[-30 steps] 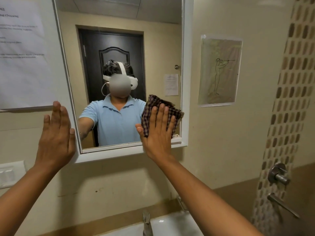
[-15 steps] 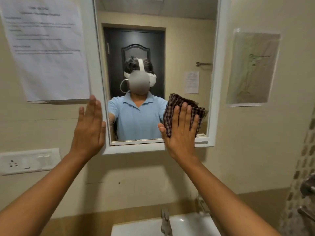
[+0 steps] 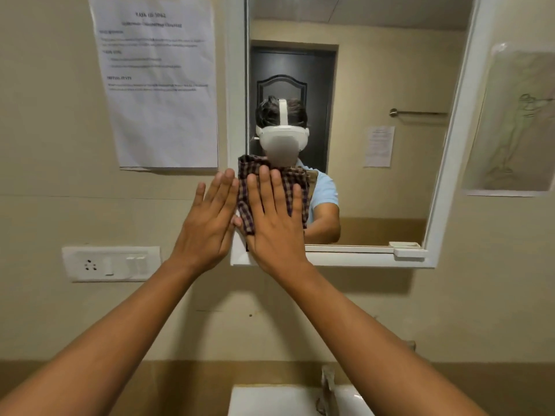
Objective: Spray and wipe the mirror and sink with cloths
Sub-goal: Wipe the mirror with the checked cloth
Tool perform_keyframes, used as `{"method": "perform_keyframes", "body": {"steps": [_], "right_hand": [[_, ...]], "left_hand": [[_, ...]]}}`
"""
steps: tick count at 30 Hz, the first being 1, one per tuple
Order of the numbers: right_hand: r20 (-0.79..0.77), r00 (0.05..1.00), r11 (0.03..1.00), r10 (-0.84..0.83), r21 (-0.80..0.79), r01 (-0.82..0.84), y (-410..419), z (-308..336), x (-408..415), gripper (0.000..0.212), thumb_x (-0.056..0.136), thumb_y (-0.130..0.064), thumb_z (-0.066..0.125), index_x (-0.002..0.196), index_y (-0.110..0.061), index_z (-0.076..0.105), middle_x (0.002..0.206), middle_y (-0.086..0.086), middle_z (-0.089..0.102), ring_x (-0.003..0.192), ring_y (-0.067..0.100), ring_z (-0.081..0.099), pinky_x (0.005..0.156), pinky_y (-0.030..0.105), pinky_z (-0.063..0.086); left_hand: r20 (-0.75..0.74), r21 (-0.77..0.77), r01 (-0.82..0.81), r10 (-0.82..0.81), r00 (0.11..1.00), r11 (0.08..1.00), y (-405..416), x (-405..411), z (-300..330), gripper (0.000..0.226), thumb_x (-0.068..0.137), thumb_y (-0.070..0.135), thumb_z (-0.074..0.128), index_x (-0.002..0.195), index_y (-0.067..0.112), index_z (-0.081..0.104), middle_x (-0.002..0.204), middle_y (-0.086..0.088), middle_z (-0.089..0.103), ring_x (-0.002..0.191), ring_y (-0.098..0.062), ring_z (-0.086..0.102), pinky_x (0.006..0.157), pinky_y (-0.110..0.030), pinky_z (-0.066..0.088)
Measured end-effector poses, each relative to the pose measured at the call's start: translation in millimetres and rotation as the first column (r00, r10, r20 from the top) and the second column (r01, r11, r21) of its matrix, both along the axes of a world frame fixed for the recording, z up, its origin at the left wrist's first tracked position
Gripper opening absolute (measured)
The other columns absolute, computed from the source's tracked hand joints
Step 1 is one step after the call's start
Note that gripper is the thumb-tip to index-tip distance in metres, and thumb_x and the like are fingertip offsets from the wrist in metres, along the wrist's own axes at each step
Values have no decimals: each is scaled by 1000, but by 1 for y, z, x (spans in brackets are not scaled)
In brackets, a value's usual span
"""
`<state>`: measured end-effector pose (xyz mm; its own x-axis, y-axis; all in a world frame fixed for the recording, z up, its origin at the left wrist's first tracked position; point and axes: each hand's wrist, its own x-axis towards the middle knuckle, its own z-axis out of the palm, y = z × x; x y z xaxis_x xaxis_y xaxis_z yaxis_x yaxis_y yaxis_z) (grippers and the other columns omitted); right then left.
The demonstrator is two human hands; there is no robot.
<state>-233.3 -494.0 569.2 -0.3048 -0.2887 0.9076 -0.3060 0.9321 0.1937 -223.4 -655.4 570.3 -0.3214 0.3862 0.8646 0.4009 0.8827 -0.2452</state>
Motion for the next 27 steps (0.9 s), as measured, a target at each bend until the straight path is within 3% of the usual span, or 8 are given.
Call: {"method": "perform_keyframes", "body": {"steps": [8, 16, 24, 27], "right_hand": [[-7, 1000, 991, 29, 134, -28, 22, -54, 5, 67, 103, -49, 38, 157, -13, 23, 165, 8, 15, 153, 23, 11, 123, 50, 11], [3, 999, 983, 46, 180, -46, 68, -66, 7, 61, 102, -43, 44, 156, -20, 29, 164, 0, 23, 153, 18, 16, 120, 51, 20], [57, 994, 988, -97, 126, 89, 143, -94, 7, 85, 89, -32, 60, 159, -17, 14, 167, 6, 8, 154, 24, 8, 122, 53, 3], [76, 990, 990, -117, 92, 110, 162, -109, 8, 85, 86, -25, 59, 159, -15, 15, 166, 8, 9, 154, 26, 10, 122, 55, 6]], "left_hand": [[3, 13, 5, -5, 1000, 1000, 2, 0, -2, 60, 101, 19, 31, 154, -1, 12, 164, -18, 5, 153, -31, 8, 121, -56, 15], [40, 45, -31, 29, 999, 998, 7, 2, -6, 62, 100, 21, 27, 155, 1, 8, 165, -16, 1, 153, -31, 5, 122, -56, 12], [64, 72, -76, 72, 995, 995, 11, 5, -8, 65, 99, 20, 29, 156, 6, 3, 165, -13, -2, 153, -28, 3, 122, -54, 13], [67, 74, -92, 87, 994, 993, 12, 6, -8, 65, 99, 18, 31, 156, 6, 3, 165, -13, -3, 153, -28, 2, 122, -54, 13]]}}
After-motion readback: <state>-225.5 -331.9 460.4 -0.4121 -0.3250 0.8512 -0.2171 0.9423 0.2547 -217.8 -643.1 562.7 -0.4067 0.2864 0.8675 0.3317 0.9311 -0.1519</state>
